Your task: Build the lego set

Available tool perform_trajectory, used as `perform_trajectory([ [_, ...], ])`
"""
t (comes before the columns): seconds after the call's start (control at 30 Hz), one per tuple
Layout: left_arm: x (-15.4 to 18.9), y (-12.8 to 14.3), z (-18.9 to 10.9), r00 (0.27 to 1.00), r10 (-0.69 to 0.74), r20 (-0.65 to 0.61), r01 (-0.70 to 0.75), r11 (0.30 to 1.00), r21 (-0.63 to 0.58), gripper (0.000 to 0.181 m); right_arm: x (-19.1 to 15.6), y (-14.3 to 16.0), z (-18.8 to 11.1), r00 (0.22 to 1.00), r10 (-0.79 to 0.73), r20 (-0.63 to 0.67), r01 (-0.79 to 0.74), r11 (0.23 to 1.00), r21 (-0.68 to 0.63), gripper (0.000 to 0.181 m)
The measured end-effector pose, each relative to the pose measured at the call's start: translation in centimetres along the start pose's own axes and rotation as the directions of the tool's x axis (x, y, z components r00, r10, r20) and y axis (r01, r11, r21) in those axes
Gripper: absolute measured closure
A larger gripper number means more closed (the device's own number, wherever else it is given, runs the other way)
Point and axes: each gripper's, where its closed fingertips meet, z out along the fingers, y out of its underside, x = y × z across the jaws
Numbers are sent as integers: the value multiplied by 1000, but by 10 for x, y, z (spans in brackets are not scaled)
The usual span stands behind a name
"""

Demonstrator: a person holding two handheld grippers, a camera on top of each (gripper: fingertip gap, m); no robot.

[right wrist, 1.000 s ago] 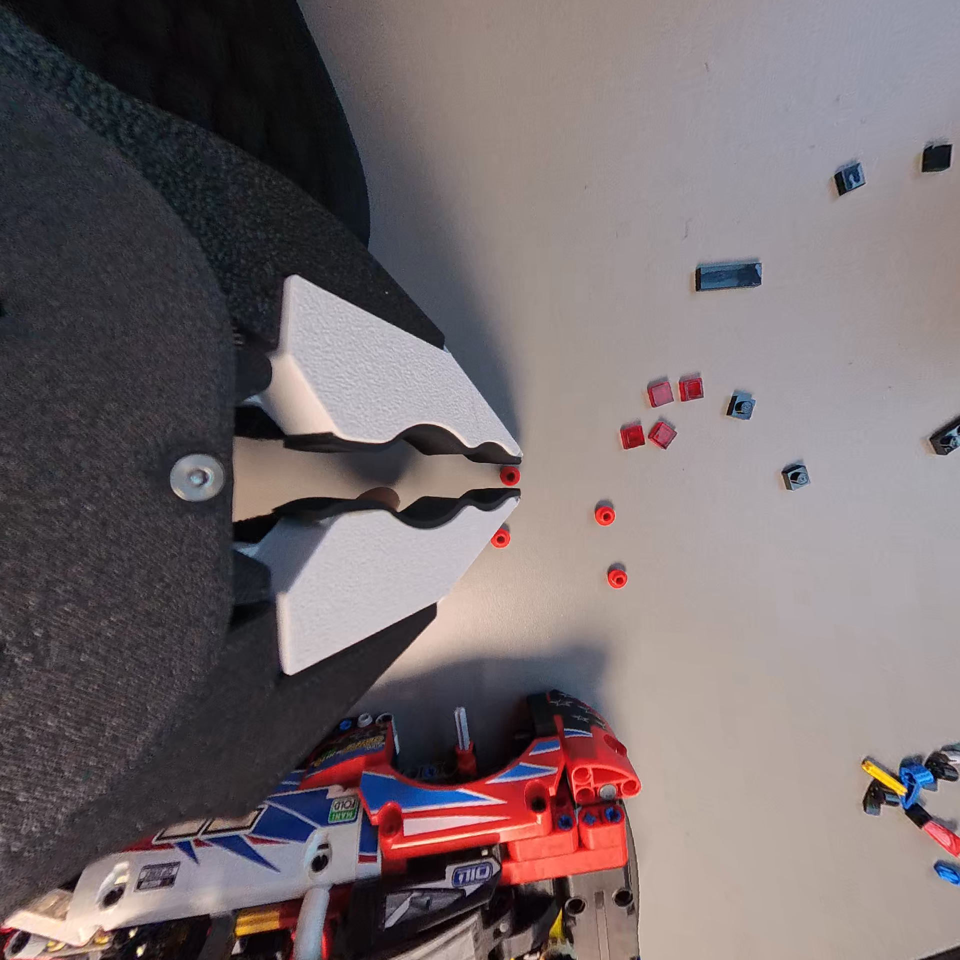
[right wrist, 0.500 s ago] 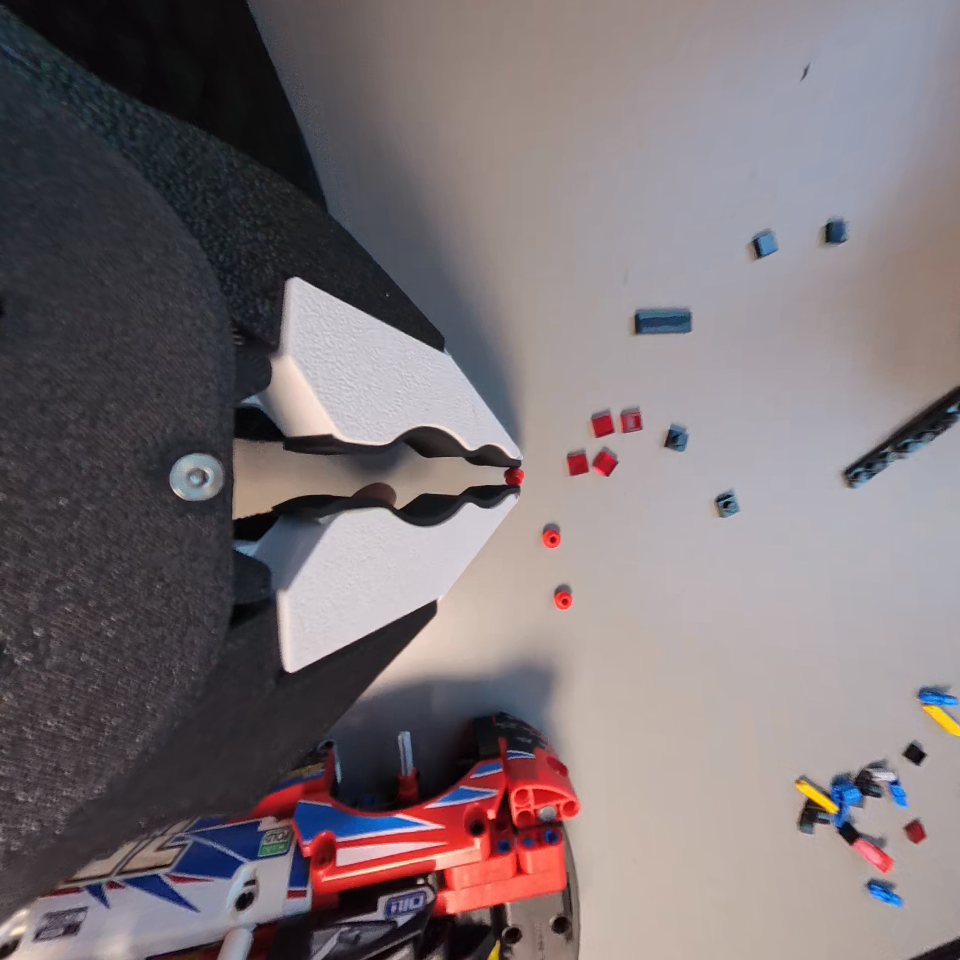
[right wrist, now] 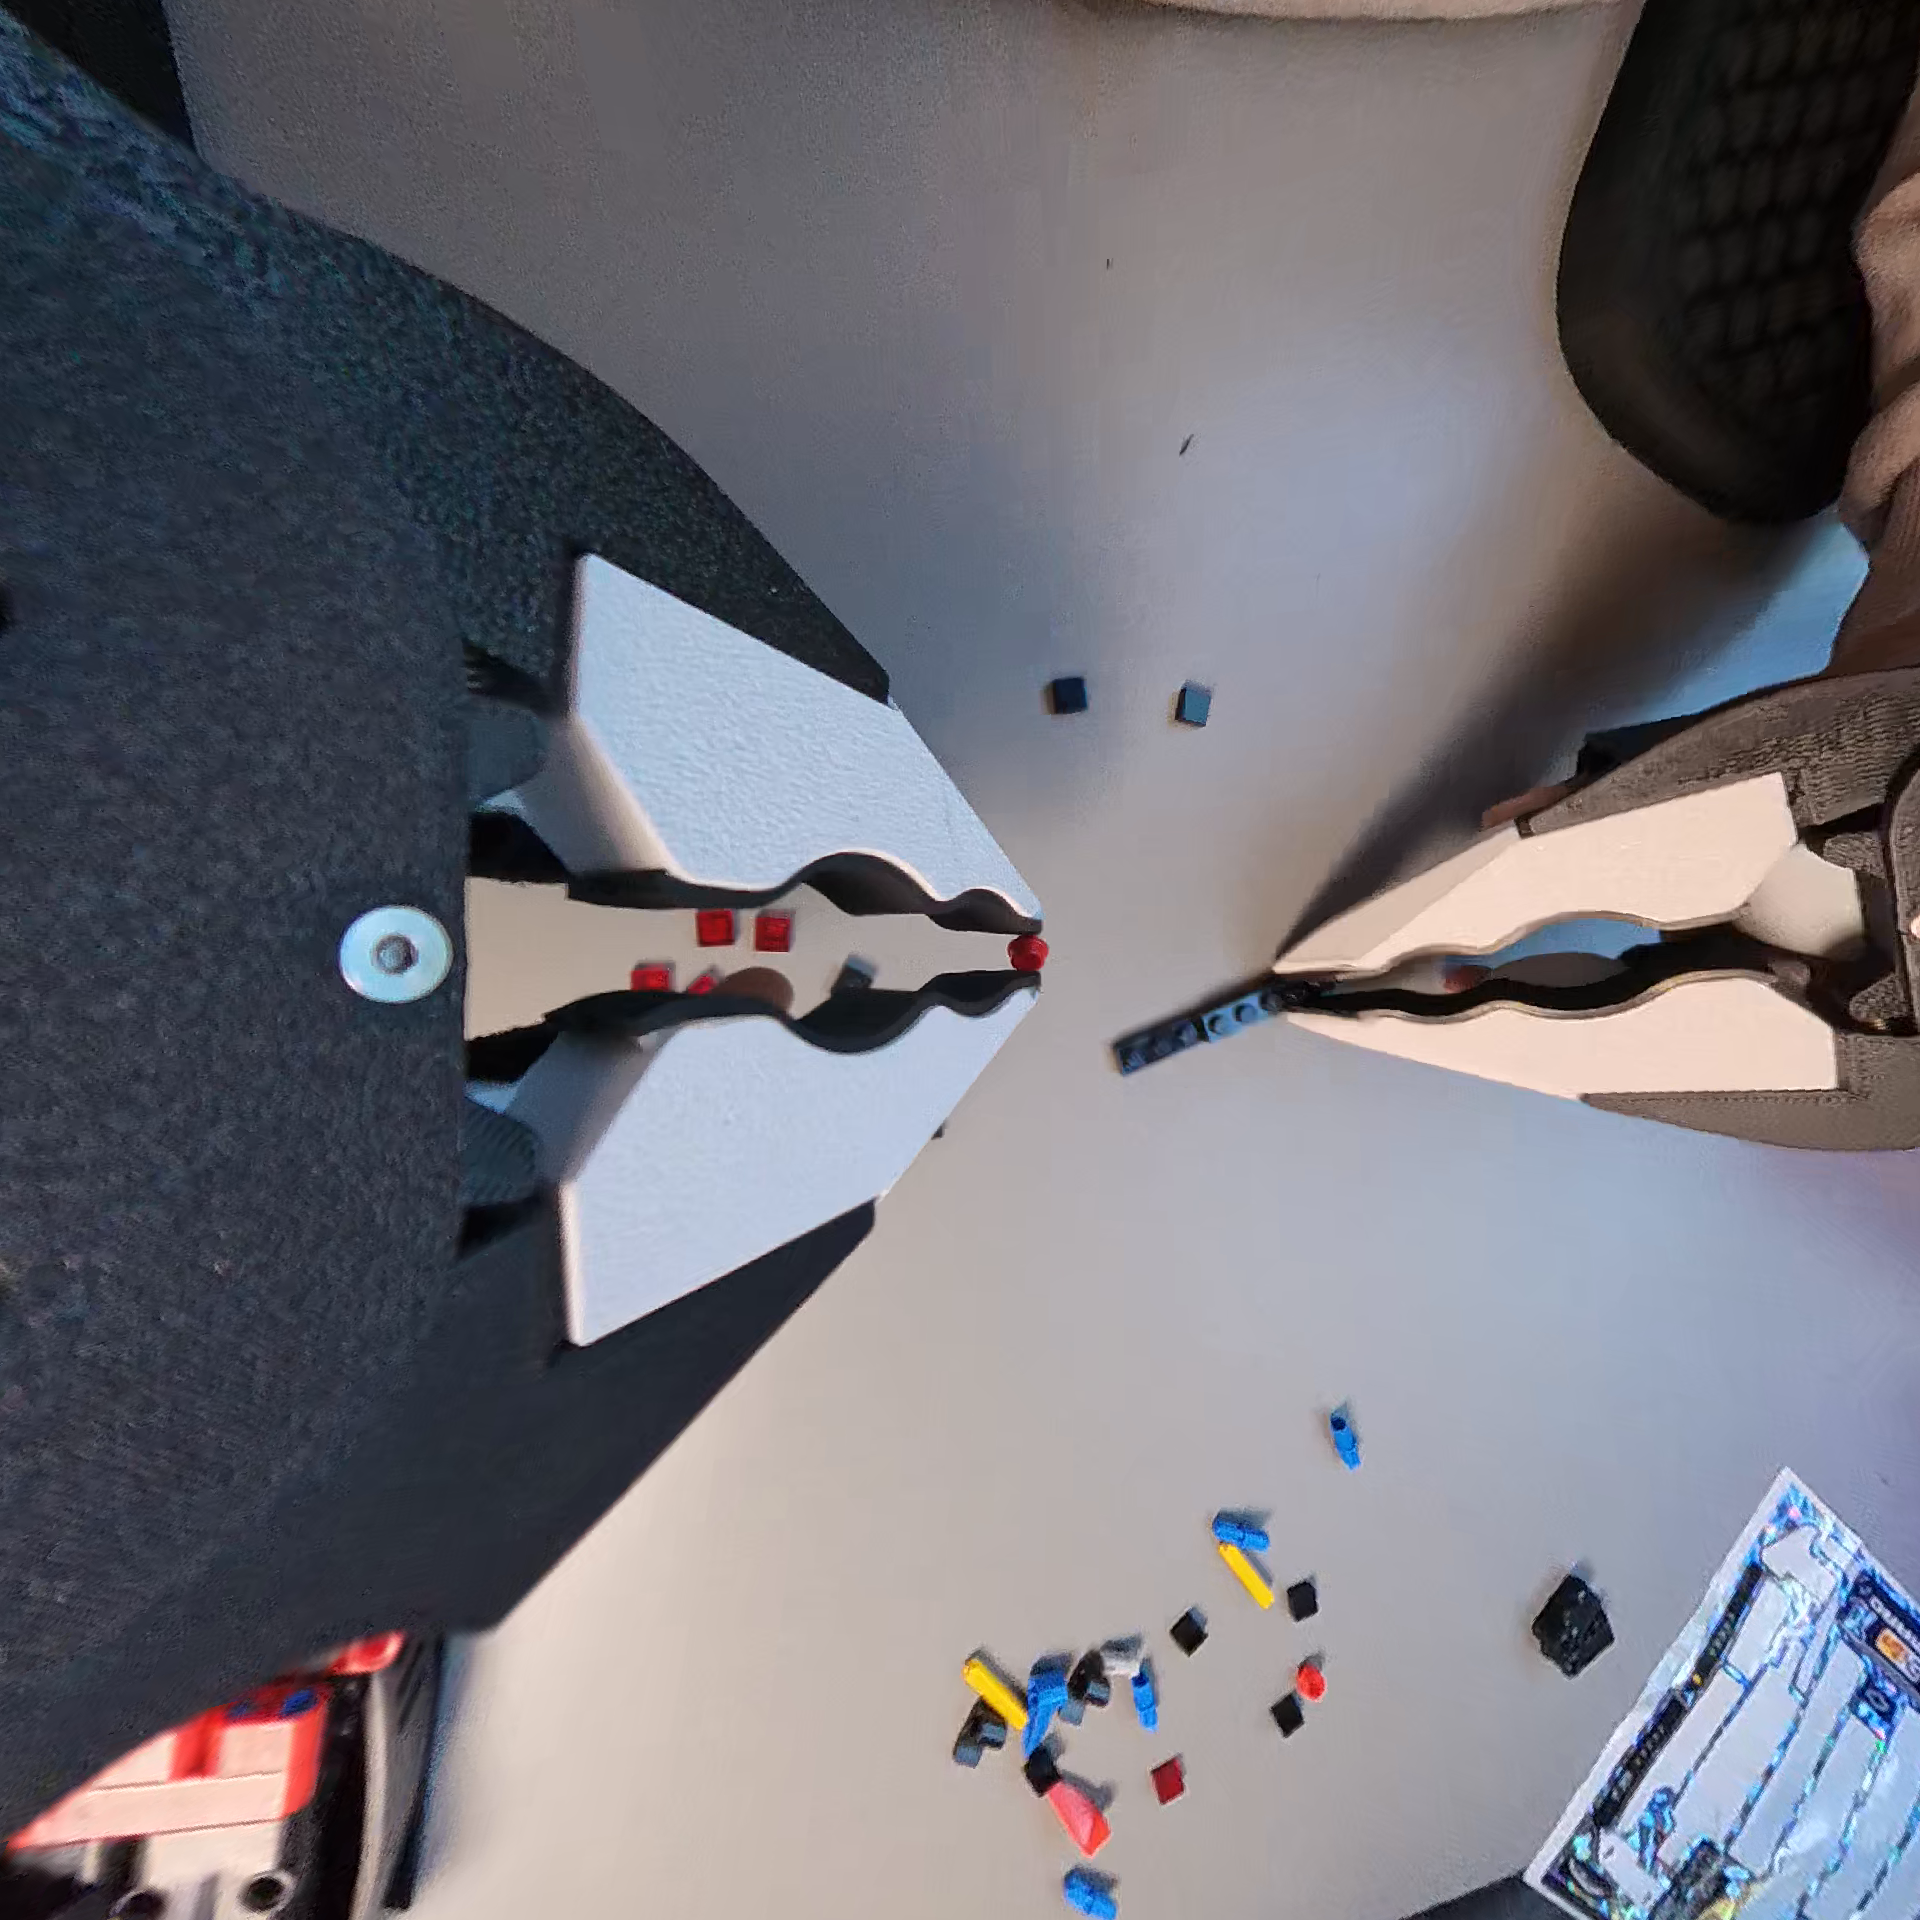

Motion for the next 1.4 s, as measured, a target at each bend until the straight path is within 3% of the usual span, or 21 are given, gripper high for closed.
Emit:
perform_trajectory([
  [0.2,39,-3,4,994,77,-78,-78,997,-9,175,-8,3,25,996,-14,91,19,998,-61,177],
  [0.47,41,-3,4,994,57,-98,-55,998,21,175,-18,11,41,990,-26,141,45,990,-133,177],
  [0.87,42,-3,4,994,61,-91,-59,998,28,175,-19,14,43,989,-102,107,121,976,-182,177],
  [1.0,40,-5,3,995,74,-72,-71,996,46,166,-23,4,38,991,-42,130,57,992,-112,177],
  [1.13,51,-28,-12,991,89,-101,-67,977,204,161,-28,-24,27,980,87,177,-103,992,79,177],
  [1.27,56,-59,-35,986,165,-24,-140,899,414,160,-33,-56,10,885,306,351,-408,873,268,177],
  [1.4,59,-77,-51,959,245,145,-285,821,495,162,-28,-75,-7,631,507,587,-747,602,283,178],
])
